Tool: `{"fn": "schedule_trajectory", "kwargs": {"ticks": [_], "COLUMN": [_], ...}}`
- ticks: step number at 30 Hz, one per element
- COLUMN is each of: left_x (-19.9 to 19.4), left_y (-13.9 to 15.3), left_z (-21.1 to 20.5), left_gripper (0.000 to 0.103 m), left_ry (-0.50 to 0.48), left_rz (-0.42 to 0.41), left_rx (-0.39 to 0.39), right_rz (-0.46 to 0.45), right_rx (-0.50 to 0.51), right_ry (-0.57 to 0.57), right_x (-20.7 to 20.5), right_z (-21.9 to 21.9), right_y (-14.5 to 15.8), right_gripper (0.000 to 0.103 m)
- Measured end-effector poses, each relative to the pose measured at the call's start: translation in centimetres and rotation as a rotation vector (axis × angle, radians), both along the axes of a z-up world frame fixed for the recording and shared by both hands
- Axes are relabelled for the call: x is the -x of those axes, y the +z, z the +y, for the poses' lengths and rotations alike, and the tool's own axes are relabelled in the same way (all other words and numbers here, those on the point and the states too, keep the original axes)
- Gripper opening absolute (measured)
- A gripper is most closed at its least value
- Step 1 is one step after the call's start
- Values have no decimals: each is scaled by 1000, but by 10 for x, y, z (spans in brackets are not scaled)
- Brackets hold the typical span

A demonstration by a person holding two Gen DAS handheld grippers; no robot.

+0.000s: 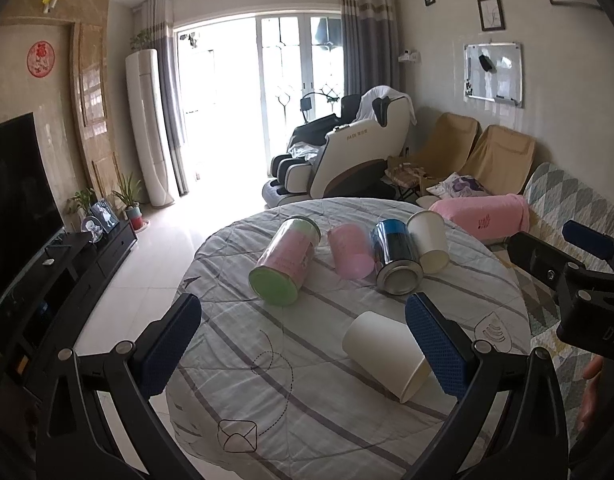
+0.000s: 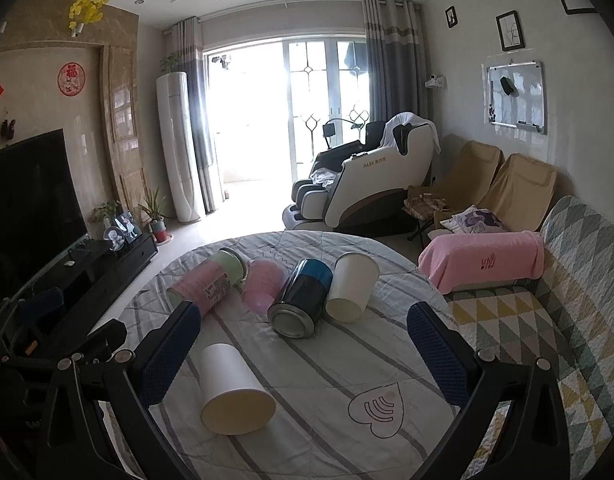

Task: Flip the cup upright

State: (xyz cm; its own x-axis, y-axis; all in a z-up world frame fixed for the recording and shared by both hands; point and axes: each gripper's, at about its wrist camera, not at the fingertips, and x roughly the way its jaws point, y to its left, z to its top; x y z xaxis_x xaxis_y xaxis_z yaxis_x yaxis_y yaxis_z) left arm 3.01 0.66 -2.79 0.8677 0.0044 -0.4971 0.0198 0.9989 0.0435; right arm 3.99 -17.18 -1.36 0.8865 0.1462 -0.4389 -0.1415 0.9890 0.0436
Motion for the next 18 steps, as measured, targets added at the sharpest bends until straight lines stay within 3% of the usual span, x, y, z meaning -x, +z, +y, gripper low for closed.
{"fn": "schedule_trajectory", "kwargs": {"ticks": [18], "left_x": [-22], "left_y": [-17], "left_z": [18], "left_gripper": [103], "left_ry": [-11], "left_rz": [90], "left_rx": [37], "right_rz": [80], "right_rx": [-12], "right_ry": [-6], "right_x": [-18], "right_z": [-1], "right_y": [-15], "right_gripper": [103]}}
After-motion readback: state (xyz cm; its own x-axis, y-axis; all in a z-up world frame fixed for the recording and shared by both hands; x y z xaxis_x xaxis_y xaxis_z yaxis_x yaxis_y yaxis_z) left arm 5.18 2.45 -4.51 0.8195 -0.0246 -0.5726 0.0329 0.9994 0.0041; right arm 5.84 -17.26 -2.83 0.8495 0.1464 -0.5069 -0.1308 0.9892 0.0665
